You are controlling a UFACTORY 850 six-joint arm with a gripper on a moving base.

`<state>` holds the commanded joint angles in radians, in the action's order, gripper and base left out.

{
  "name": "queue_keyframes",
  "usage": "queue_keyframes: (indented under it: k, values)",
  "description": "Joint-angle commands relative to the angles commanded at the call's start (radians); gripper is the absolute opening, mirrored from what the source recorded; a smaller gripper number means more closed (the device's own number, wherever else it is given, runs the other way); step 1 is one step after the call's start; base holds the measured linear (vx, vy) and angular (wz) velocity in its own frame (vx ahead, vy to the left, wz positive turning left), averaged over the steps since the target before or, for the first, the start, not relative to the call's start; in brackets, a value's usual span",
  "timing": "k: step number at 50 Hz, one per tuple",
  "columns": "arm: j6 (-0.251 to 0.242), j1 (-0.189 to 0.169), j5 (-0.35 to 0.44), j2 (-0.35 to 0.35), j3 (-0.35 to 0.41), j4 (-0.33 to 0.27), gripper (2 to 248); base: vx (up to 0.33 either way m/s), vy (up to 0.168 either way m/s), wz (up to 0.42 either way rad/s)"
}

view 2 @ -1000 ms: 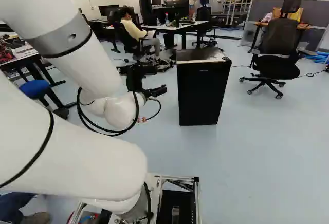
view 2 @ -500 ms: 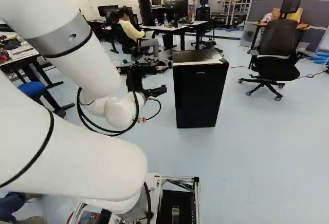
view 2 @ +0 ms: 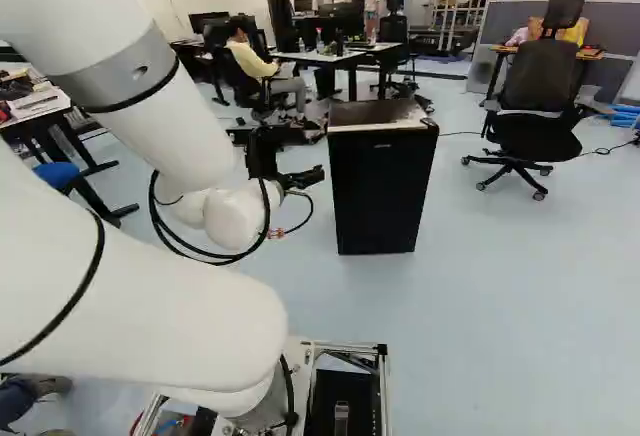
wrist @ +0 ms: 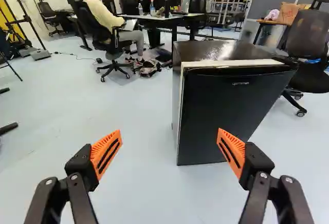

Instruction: Grab a drink from the fridge

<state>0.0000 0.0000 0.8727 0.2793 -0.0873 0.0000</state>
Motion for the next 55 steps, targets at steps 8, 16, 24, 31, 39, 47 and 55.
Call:
queue_keyframes:
  k: [8, 16, 24, 31, 39, 47, 55]
  values:
    - [0.000, 0.000, 0.000, 0.000, 0.000, 0.000, 247, 0.062, -0.069, 0.005]
    - [0.000, 0.000, 0.000, 0.000, 0.000, 0.000, 247, 0.056, -0.067, 0.003]
    - [0.000, 0.000, 0.000, 0.000, 0.000, 0.000, 247, 0.055, -0.070, 0.006]
    - [0.000, 0.000, 0.000, 0.000, 0.000, 0.000, 247, 0.046, -0.069, 0.003]
    - [0.000, 0.000, 0.000, 0.000, 0.000, 0.000, 247, 0.044, -0.069, 0.006]
    - [0.000, 0.000, 0.000, 0.000, 0.000, 0.000, 247, 0.039, -0.069, 0.003]
    - [0.000, 0.000, 0.000, 0.000, 0.000, 0.000, 247, 0.037, -0.063, 0.003]
